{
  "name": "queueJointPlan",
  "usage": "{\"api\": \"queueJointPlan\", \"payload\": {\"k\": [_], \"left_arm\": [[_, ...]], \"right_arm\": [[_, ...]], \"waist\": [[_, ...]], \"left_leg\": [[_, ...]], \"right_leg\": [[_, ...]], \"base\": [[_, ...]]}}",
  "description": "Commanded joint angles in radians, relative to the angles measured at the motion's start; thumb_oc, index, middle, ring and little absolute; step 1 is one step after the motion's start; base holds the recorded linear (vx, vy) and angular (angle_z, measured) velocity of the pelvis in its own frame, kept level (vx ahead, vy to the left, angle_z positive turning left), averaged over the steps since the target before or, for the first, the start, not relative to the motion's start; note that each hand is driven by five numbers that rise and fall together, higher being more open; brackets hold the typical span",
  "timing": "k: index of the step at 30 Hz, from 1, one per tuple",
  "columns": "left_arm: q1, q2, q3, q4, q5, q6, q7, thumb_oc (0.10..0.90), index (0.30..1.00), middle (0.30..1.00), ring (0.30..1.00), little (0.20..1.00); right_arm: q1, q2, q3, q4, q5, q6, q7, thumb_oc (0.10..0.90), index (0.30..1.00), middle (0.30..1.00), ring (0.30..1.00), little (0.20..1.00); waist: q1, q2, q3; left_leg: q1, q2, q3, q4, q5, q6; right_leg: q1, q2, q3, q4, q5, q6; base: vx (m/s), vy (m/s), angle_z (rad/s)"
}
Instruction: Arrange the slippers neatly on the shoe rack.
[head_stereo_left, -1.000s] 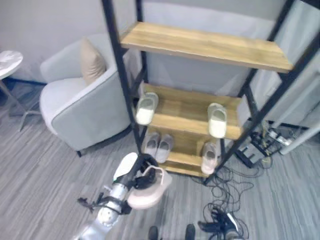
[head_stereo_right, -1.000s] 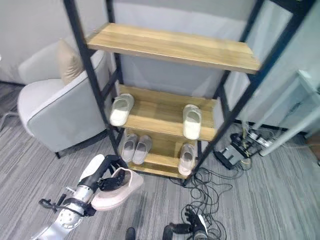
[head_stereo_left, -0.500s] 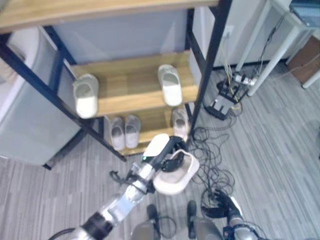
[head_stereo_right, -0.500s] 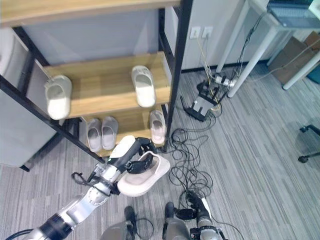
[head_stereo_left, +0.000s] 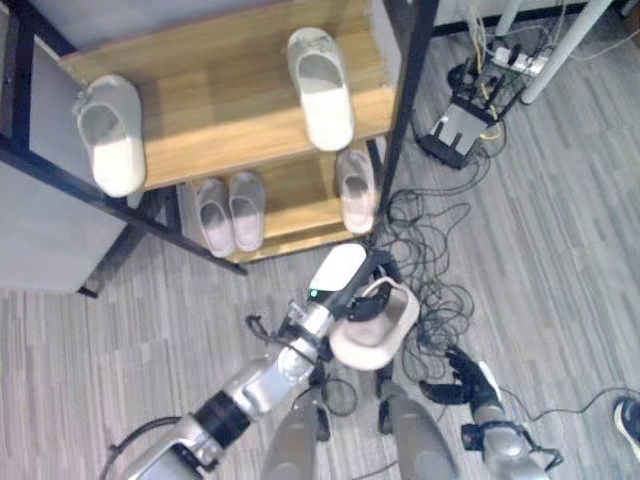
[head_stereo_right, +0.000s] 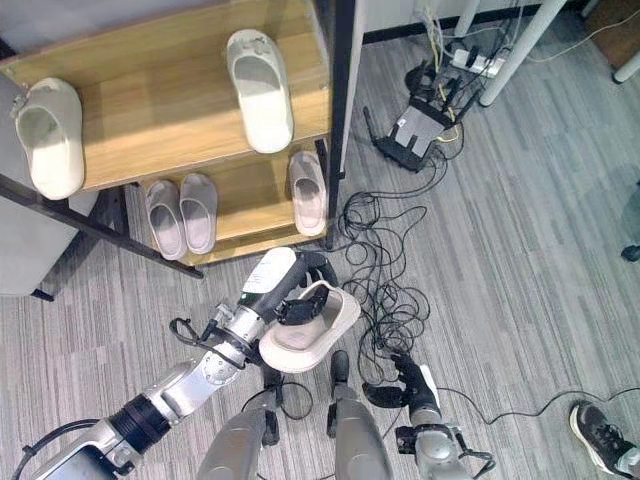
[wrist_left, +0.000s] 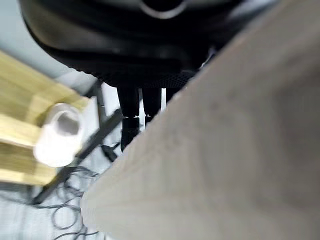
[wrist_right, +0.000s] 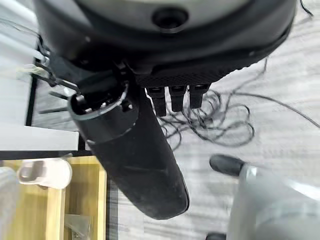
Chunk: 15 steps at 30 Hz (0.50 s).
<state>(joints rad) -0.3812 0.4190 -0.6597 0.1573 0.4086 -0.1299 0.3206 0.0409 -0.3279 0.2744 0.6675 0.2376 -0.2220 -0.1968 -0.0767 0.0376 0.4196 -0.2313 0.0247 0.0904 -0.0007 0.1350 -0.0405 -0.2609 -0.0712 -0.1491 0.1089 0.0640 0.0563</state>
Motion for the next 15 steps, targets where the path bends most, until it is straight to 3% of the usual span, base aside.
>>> {"api": "queueJointPlan", "payload": {"k": [1,4,6,8,10,13,15], "left_arm": [[-0.030,0.014,0.037,-0.150,0.025,-0.080,0.060,0.400,0.300,0.300,0.300,0.300],[-0.030,0.022,0.035,-0.154,0.027,-0.087,0.069,0.400,0.300,0.300,0.300,0.300],[-0.032,0.026,0.035,-0.153,0.019,-0.090,0.068,0.400,0.300,0.300,0.300,0.300],[-0.032,0.025,0.033,-0.149,0.019,-0.094,0.067,0.400,0.300,0.300,0.300,0.300],[-0.035,0.024,0.026,-0.145,0.027,-0.110,0.064,0.400,0.300,0.300,0.300,0.300],[-0.019,0.028,0.022,-0.140,0.030,-0.123,0.052,0.400,0.300,0.300,0.300,0.300],[-0.012,0.027,0.020,-0.142,0.031,-0.130,0.052,0.400,0.300,0.300,0.300,0.300]], "right_arm": [[0.004,-0.023,0.014,-0.129,0.011,-0.060,0.035,0.800,0.900,0.900,0.900,0.900],[-0.037,-0.010,0.049,-0.102,-0.001,-0.053,0.047,0.800,0.900,0.900,0.900,0.900],[-0.049,-0.020,0.071,-0.131,-0.013,-0.056,0.059,0.800,0.900,0.900,0.900,0.900],[-0.046,-0.026,0.078,-0.136,-0.005,-0.057,0.069,0.800,0.900,0.900,0.900,0.900],[-0.059,-0.040,0.110,-0.123,-0.028,-0.052,0.079,0.800,0.900,0.900,0.900,0.900],[-0.061,-0.044,0.149,-0.128,-0.098,-0.036,0.090,0.800,0.900,0.900,0.900,0.900],[-0.052,-0.056,0.174,-0.144,-0.111,-0.038,0.107,0.800,0.900,0.900,0.900,0.900]], "waist": [[0.005,0.005,-0.033],[0.004,0.026,-0.012],[-0.005,0.021,-0.003],[-0.012,0.020,-0.002],[-0.021,0.027,0.000],[-0.021,0.035,-0.005],[-0.029,0.034,-0.008]], "left_leg": [[-0.003,-0.073,0.038,0.081,-0.135,0.087],[0.033,-0.067,0.024,0.104,-0.183,0.105],[0.055,-0.069,0.012,0.095,-0.198,0.090],[0.071,-0.069,0.001,0.088,-0.208,0.081],[0.114,-0.066,-0.028,0.074,-0.237,0.053],[0.163,-0.049,-0.061,0.092,-0.273,0.026],[0.158,-0.039,-0.075,0.161,-0.284,0.004]], "right_leg": [[-0.047,-0.037,0.032,0.433,-0.007,0.105],[-0.127,-0.037,0.061,0.509,-0.030,0.085],[-0.184,-0.030,0.061,0.414,-0.069,0.069],[-0.190,-0.033,0.060,0.336,-0.069,0.067],[-0.239,-0.066,0.079,0.123,-0.004,0.084],[-0.223,-0.101,0.056,0.066,0.035,0.101],[-0.218,-0.093,0.071,0.099,0.029,0.093]], "base": [[0.36,0.269,-0.15],[0.31,0.141,-0.27],[0.32,-0.028,-0.23],[0.24,-0.094,0.09],[0.35,-0.187,0.21],[0.40,-0.275,0.40],[0.32,-0.349,0.55]]}}
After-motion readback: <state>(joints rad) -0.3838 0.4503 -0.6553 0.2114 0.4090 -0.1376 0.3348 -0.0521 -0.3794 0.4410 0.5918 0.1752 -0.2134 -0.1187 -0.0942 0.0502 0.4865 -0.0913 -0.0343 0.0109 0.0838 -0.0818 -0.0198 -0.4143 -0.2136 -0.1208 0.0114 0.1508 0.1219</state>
